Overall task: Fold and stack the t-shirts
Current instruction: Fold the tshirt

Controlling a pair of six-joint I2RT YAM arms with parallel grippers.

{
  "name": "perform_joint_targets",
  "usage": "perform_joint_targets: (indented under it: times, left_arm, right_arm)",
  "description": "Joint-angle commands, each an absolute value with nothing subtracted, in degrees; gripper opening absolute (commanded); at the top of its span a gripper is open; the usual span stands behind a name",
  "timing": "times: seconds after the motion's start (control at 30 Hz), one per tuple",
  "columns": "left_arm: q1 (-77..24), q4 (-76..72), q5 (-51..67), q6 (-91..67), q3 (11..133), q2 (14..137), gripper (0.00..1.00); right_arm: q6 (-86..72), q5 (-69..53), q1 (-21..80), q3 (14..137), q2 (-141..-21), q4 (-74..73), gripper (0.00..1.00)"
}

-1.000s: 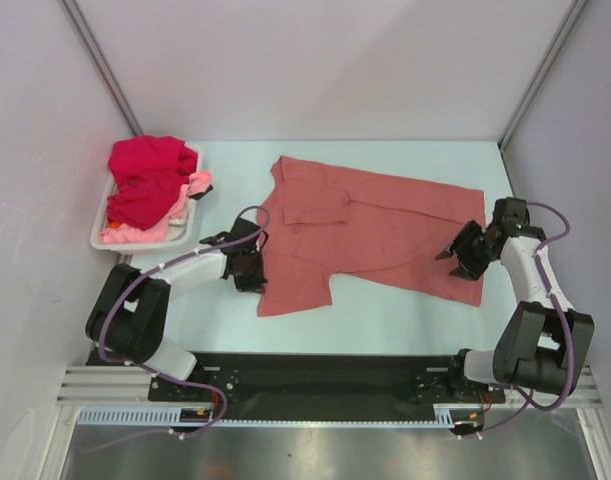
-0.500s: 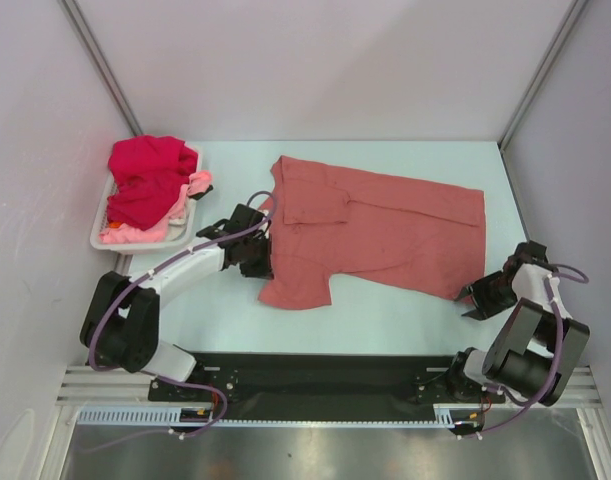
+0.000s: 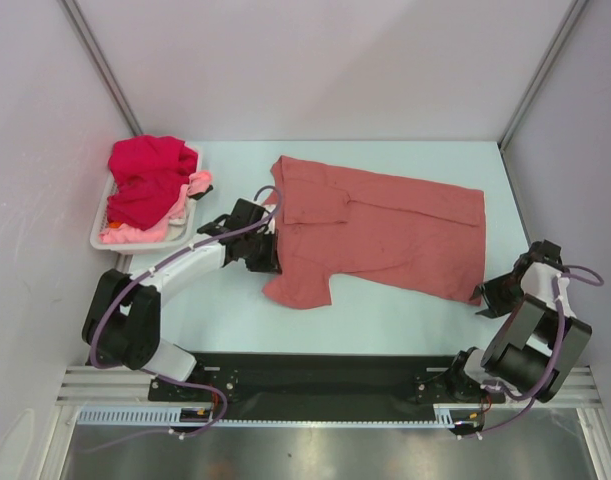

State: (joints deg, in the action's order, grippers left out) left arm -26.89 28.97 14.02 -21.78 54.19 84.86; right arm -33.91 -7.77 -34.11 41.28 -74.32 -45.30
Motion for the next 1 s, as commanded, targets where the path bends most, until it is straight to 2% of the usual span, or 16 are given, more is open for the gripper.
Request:
perform_joint_targets:
  times: [0.0, 0.27, 0.73, 0.8, 0.87, 0.9, 0.97]
  left_arm:
    - [-27.2, 27.8, 15.8, -20.3, 56.7, 83.7, 0.01]
    - [-27.2, 29.1, 14.7, -21.6, 57.0, 82.3, 0.0]
    - [-27.2, 31.2, 13.4, -23.3, 58.4, 78.4, 0.0]
    - [-27.2, 31.2, 13.2, -23.6, 58.7, 77.6, 0.0]
    - [-27.2, 31.6, 12.9, -23.7, 59.1, 77.1, 0.0]
    - [-27.2, 31.6, 12.9, -23.9, 59.3, 77.0, 0.0]
    - [-27.2, 32.1, 12.2, -24.3, 60.1, 77.0, 0.0]
  right_arm:
    - [-33.8, -7.5, -34.6, 43.3, -76.4, -43.1, 0.43]
    - [-34.1, -7.2, -34.7, 43.9, -79.4, -40.4, 0.33]
    - [-35.0, -8.1, -34.5, 43.0, -81.8, -38.1, 0.31]
    - [-35.0, -8.1, -34.4, 42.5, -81.7, -38.1, 0.26]
    - [-34.5, -7.7, -34.1, 42.5, -81.3, -38.1, 0.13]
    - [-34.1, -7.5, -33.9, 42.7, -81.1, -38.2, 0.01]
    - [-33.1, -6.8, -33.1, 44.4, -80.6, -39.1, 0.0]
